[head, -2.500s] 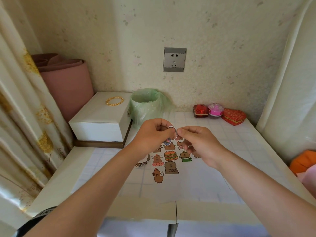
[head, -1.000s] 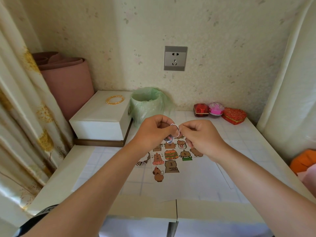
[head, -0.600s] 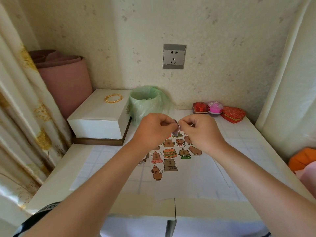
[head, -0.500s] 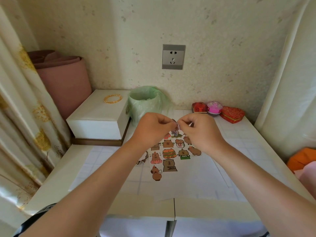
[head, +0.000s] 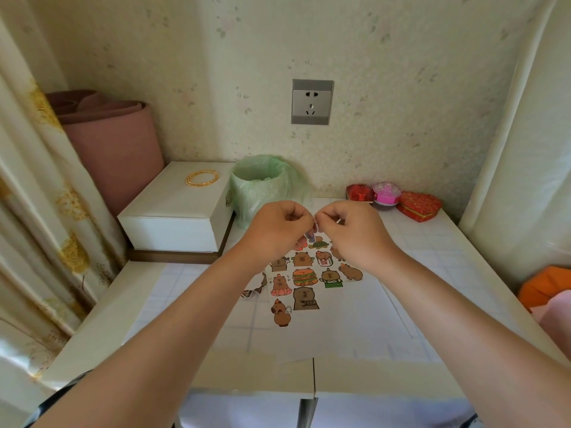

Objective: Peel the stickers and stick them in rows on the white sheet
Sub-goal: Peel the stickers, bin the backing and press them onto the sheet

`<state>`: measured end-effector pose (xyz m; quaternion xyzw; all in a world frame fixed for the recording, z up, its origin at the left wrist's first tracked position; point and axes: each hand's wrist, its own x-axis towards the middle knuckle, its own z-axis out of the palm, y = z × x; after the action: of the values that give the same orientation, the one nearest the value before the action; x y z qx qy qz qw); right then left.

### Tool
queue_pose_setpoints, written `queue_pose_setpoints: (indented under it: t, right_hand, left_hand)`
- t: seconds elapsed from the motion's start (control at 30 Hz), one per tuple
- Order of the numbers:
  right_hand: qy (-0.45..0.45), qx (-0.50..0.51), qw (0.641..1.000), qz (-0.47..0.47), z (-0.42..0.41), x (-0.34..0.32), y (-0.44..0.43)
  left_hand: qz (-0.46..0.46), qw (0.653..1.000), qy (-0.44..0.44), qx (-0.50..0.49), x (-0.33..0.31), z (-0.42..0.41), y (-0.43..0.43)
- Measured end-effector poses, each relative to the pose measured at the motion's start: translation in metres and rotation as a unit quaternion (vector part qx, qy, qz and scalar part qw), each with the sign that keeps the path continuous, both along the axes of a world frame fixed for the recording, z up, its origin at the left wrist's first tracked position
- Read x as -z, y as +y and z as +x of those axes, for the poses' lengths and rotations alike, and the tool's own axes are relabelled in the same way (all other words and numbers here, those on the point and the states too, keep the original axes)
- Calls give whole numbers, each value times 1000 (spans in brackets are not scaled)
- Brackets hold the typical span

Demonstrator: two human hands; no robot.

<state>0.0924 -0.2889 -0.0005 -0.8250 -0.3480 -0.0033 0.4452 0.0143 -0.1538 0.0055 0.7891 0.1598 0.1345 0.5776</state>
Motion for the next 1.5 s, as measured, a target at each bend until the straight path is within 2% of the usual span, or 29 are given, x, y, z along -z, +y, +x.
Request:
queue_pose_setpoints:
  t: [0.2,0.47,0.73,1.03,1.37,1.5]
  right_hand:
    - [114,-2,993,30,-4,-2,3]
    - [77,0,994,76,-9,-7,8]
    - [11,23,996,86,-8,-11,27]
    - [-11,6,996,86,-20,-14,52]
    - [4,32,996,85,-21,-6,99]
    - [-11,58,994,96,1,-14,123]
  left_hand:
    - [-24,1000,-7,10,3,1,4]
    - [-40,999,-25,5,-2,-2,10]
    - [-106,993,-45,-26,-11,-6,19]
    - [-50,996,-41,-53,-18,-22,45]
    - [64,989,52,-120,-15,-44,106]
    - [35,987,54,-144,-18,-52,127]
